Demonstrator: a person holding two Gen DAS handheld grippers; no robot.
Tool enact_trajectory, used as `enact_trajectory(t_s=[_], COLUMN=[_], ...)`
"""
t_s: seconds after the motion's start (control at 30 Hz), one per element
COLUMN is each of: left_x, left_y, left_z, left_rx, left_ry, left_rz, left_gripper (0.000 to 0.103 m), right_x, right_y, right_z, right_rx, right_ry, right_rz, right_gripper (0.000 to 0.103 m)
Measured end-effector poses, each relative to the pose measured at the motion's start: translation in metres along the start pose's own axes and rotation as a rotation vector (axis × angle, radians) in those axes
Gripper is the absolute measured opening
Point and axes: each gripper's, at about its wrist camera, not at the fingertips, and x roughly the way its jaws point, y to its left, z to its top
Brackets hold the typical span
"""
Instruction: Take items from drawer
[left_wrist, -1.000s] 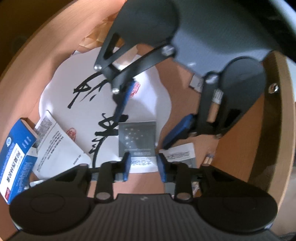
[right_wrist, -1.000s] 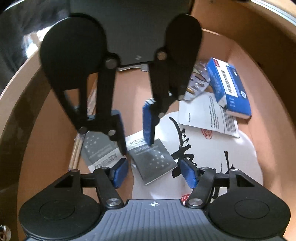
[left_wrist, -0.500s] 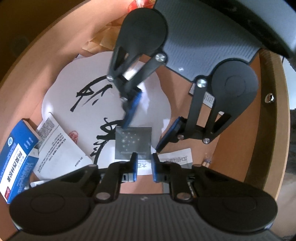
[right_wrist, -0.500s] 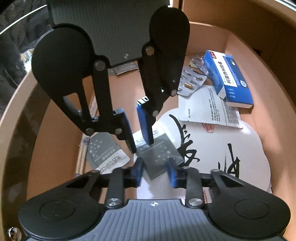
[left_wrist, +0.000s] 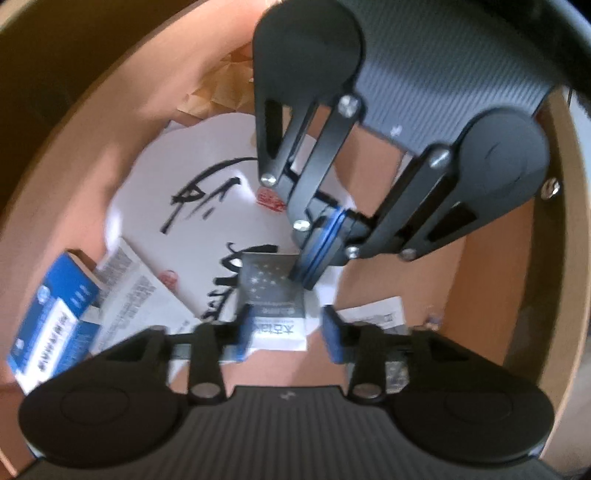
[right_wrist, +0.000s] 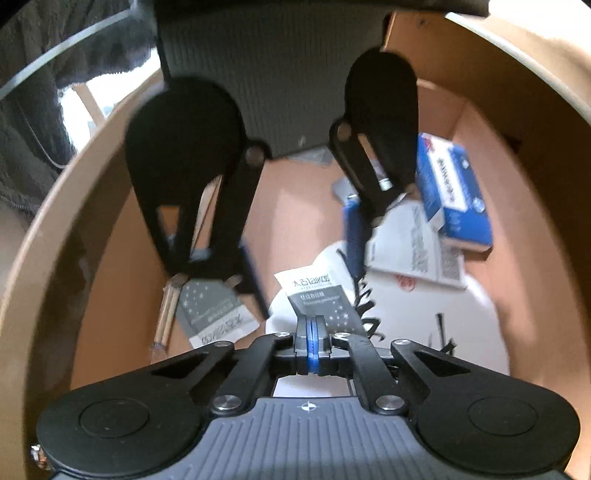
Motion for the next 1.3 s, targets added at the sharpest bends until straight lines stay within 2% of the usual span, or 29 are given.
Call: enact_trajectory(t_s=[0.03, 0.07, 0.13, 0.23, 0.37, 0.4, 0.43, 0.47, 0.5, 0.53, 0.63, 0.8, 1.13, 1.2, 1.3], left_x=[-0.002, -0.002, -0.015, -0.006, 0.003, 0.006, 0.008, 0.008, 0.005, -0.001, -0.005, -0.009, -0.014, -0.014, -0.014], left_y=[0.005, 0.005, 0.001, 0.004, -0.001, -0.001, 0.0, 0.002, 0.003, 0.003, 0.003, 0.0, 0.008, 0.009, 0.01], left_z=[0.001, 0.003, -0.003, 0.0, -0.002, -0.002, -0.002, -0.002, -0.003, -0.004, -0.004, -0.004, -0.002, -0.002, -0.001], left_rx=[0.011, 0.018, 0.028, 0.033, 0.049, 0.051, 0.048, 0.041, 0.031, 0.021, 0.012, 0.046, 0.038, 0.035, 0.035], left_ry=[-0.01, -0.018, -0.028, -0.012, 0.023, 0.032, 0.036, 0.037, 0.036, 0.033, 0.029, 0.026, 0.019, 0.022, 0.023], left_rz=[0.018, 0.032, 0.04, 0.035, 0.043, 0.048, 0.054, 0.055, 0.047, 0.036, 0.022, 0.031, 0.038, 0.036, 0.035], left_gripper=[0.077, 0.079, 0.08, 0.08, 0.08, 0.08, 0.08, 0.08, 0.08, 0.08, 0.081, 0.086, 0.088, 0.088, 0.088], right_x=[-0.003, -0.006, -0.012, -0.013, -0.002, 0.002, 0.007, 0.011, 0.011, 0.012, 0.014, 0.02, 0.036, 0.036, 0.033], right_y=[0.0, 0.0, -0.001, -0.003, -0.005, -0.004, -0.004, -0.004, -0.005, -0.005, -0.011, -0.016, -0.021, -0.02, -0.016], right_z=[0.001, 0.001, 0.002, 0.003, -0.001, -0.002, -0.003, -0.005, -0.008, -0.01, -0.012, -0.007, -0.012, -0.011, -0.009], right_rx=[0.0, 0.0, 0.0, 0.018, 0.025, 0.023, 0.022, 0.027, 0.035, 0.05, 0.09, 0.095, 0.176, 0.162, 0.145], right_ry=[-0.009, -0.018, -0.036, -0.03, 0.0, 0.014, 0.028, 0.035, 0.027, 0.013, -0.013, -0.06, -0.062, -0.047, -0.033], right_rz=[-0.003, -0.006, -0.012, -0.002, -0.046, -0.059, -0.072, -0.07, -0.07, -0.07, -0.031, -0.05, 0.01, 0.018, 0.038], right_gripper=[0.0, 0.0, 0.0, 0.0, 0.004, 0.009, 0.03, 0.056, 0.066, 0.069, 0.069, 0.071, 0.074, 0.071, 0.056])
